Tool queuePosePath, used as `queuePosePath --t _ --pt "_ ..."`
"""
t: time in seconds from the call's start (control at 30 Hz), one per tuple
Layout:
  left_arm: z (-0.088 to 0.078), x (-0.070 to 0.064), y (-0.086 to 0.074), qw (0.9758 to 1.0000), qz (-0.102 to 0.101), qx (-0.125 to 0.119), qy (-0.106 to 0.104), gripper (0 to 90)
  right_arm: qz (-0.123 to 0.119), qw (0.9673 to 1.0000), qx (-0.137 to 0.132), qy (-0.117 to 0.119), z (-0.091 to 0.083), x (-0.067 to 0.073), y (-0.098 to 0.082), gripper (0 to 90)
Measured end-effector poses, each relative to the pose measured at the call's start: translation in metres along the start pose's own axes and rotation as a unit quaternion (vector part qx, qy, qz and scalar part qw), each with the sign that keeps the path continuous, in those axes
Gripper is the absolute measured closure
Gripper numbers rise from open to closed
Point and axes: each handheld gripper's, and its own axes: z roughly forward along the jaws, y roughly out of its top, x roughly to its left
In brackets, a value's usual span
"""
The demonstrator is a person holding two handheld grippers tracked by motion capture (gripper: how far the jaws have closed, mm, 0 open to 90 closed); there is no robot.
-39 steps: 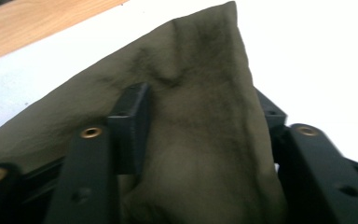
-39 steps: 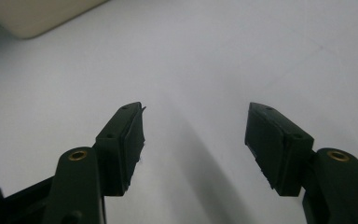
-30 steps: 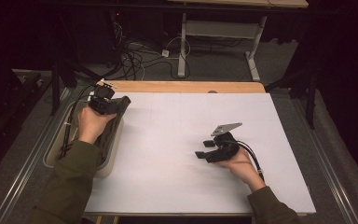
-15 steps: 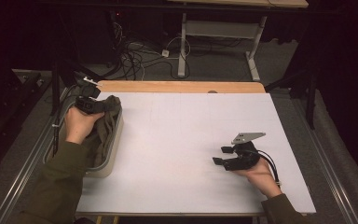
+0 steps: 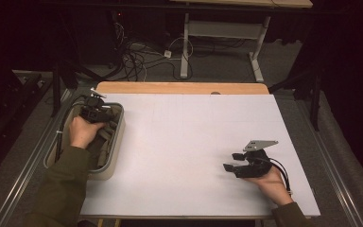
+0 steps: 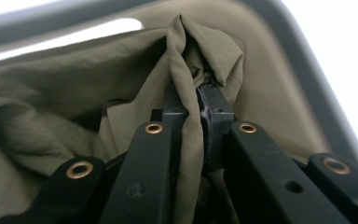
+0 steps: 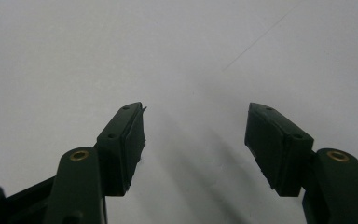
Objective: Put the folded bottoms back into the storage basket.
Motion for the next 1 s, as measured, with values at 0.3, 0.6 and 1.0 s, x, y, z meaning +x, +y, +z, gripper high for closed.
queuePosePath --t 0.3,0.6,1.0 --pt "-0.029 0.001 -0.005 0.9984 -0.009 -0.054 -0.013 49.5 -0.005 1.0 0.004 -0.003 0.001 0.001 0.0 38.4" --pt "-0.056 -0.009 -0.025 0.9977 -0.003 -0.065 -0.021 38.3 -0.009 0.9999 0.007 -0.006 0.002 0.003 -0.001 38.4" --pt "-0.065 -0.014 -0.059 0.9979 -0.016 -0.059 -0.021 42.3 -0.013 0.9997 0.017 -0.009 0.006 0.005 -0.001 38.4"
